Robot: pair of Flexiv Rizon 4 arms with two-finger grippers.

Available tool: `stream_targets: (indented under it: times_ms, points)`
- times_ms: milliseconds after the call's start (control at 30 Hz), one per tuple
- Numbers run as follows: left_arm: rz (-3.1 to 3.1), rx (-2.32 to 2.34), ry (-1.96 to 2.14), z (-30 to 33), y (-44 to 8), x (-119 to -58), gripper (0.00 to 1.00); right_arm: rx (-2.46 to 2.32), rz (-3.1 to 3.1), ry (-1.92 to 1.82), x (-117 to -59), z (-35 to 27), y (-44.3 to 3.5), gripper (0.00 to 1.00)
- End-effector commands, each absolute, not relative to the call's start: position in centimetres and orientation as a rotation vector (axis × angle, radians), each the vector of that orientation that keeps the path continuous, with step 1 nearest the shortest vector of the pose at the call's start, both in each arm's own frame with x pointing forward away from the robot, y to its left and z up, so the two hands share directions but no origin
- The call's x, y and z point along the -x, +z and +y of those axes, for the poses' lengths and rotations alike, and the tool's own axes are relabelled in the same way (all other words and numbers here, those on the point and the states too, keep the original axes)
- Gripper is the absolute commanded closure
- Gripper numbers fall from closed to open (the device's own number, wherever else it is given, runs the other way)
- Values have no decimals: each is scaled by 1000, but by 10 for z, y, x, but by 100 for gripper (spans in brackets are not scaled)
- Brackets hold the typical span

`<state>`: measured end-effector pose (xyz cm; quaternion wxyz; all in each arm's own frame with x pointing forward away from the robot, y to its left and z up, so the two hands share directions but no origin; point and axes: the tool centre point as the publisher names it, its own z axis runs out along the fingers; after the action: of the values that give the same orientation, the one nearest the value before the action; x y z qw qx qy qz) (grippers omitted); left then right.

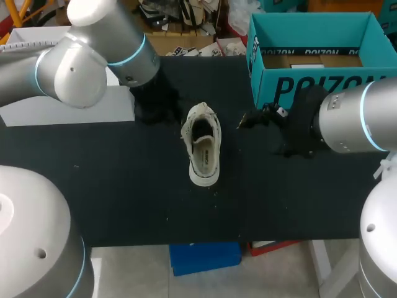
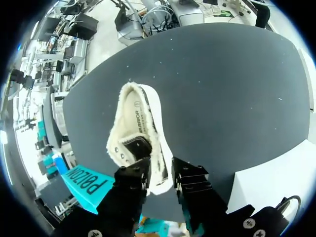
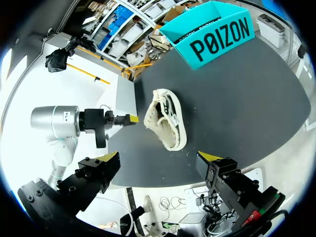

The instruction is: Take the shoe out of the shoebox, open the shoe tongue, remove and reinsert the insole, then place the shoe into the shoebox

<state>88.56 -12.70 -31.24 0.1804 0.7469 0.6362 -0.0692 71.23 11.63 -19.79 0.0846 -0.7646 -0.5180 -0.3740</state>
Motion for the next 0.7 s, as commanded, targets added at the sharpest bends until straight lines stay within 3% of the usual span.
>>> stream_targets:
  times_ms: [33,700]
  points:
    - [1798,-2109,-196,-130,-322,-884,57,2286,-1545,-1115,-712,118,-198,0]
    - [1880,-2162,-231,-150,-370,-872,58,2286,-1545,-1115,-712,118,-198,0]
